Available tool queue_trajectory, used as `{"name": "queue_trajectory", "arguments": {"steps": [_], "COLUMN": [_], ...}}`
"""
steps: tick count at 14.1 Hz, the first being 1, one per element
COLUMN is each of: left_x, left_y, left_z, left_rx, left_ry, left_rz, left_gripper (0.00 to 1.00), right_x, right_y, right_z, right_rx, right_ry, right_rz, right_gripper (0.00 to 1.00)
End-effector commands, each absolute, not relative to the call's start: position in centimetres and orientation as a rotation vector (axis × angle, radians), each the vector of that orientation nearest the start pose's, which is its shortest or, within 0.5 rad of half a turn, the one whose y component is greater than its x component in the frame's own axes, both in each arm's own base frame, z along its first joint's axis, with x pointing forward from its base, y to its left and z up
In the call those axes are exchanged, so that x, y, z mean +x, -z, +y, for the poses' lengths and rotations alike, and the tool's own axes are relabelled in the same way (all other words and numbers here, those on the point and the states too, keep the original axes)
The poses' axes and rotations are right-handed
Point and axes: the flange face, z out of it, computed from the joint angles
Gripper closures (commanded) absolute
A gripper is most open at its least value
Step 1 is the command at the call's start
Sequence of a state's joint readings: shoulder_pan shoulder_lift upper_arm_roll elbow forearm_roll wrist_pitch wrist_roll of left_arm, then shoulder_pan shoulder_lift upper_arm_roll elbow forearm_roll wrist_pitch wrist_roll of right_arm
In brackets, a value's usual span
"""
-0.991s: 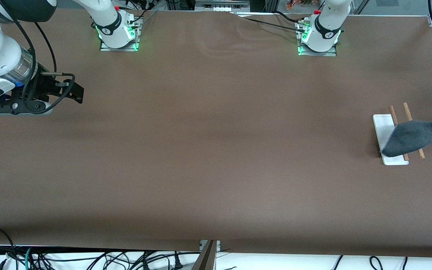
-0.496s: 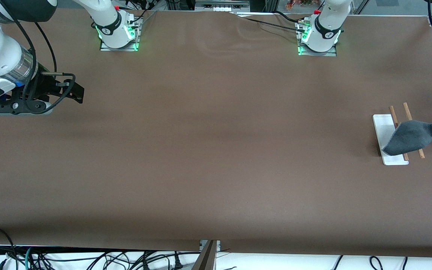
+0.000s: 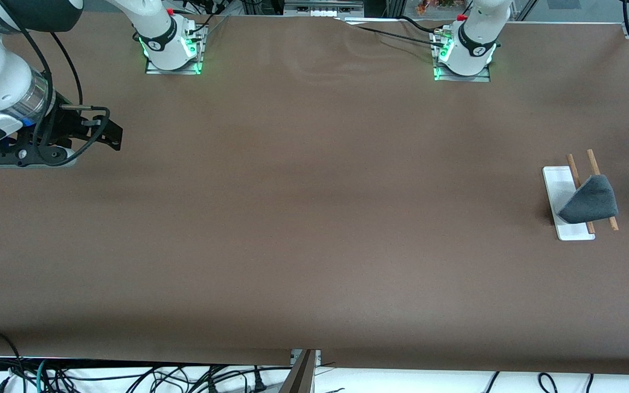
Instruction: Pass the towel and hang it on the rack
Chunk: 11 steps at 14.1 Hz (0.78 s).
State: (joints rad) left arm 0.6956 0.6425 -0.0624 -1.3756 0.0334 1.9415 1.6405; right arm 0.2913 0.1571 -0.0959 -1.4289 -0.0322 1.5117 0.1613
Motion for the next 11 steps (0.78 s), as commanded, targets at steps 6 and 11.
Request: {"name": "queue_trajectory", "arguments": {"steps": [6,11], "left_x": [60.8,61.5], "left_y": [-46.4,-51.7], "left_z": [28.8,17.1], "left_rx": [-2.869,-3.011], "left_ry": [-0.140,-0.237], "left_rz": [1.452,1.162], "left_gripper": [0.00,0.00], "right_x": [58.0,58.0], "right_y": [-60.2,-60.2], "right_z": [12.1,12.1], "right_rx": [-3.199,-3.199], "right_ry": [-0.098,-0.101], "right_rz": [-0.036,-0.036], "right_gripper": [0.00,0.00]}}
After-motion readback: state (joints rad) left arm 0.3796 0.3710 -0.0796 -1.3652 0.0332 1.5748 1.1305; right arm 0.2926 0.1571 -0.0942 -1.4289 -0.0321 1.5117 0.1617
